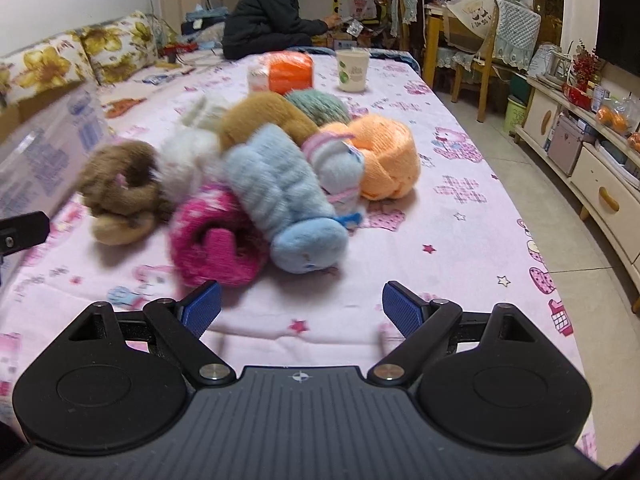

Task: Organize soft objects
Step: 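Move both tools toward the pile of soft items on the table, then grasp the brown ribbed fuzzy sock with left tool while right tool grasps light blue slipper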

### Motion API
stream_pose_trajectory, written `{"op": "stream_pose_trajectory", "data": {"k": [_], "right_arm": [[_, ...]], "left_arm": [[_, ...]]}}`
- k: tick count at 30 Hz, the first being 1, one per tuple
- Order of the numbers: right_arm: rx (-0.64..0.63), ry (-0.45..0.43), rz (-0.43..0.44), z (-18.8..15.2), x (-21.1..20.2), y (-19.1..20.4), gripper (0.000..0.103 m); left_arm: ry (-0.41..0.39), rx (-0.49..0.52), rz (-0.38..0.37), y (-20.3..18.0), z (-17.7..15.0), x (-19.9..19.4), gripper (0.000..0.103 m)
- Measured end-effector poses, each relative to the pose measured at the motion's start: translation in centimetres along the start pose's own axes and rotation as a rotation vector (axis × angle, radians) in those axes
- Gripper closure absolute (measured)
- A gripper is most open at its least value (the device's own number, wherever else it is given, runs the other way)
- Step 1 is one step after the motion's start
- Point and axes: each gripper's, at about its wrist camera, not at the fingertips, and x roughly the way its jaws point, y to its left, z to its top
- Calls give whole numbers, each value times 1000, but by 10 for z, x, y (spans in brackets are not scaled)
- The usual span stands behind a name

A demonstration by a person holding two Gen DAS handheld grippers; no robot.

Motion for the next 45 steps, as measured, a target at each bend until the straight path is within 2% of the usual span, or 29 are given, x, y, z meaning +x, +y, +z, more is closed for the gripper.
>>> {"op": "stream_pose_trajectory", "data": {"k": [13, 24, 33, 45], "right_arm": [[-11, -81, 98, 6, -45, 35, 0], [-24, -136, 145, 10, -70, 47, 0], [-10, -166, 126, 6, -84, 46, 0], [14, -247, 81, 2, -98, 41, 0]], "left_arm": [[-100, -37, 74, 41, 7, -60, 1], [-171, -72, 134, 55, 18, -89, 1], [-200, -62, 146, 48, 23, -102, 1], [-223, -62, 96, 41, 24, -100, 1]]}}
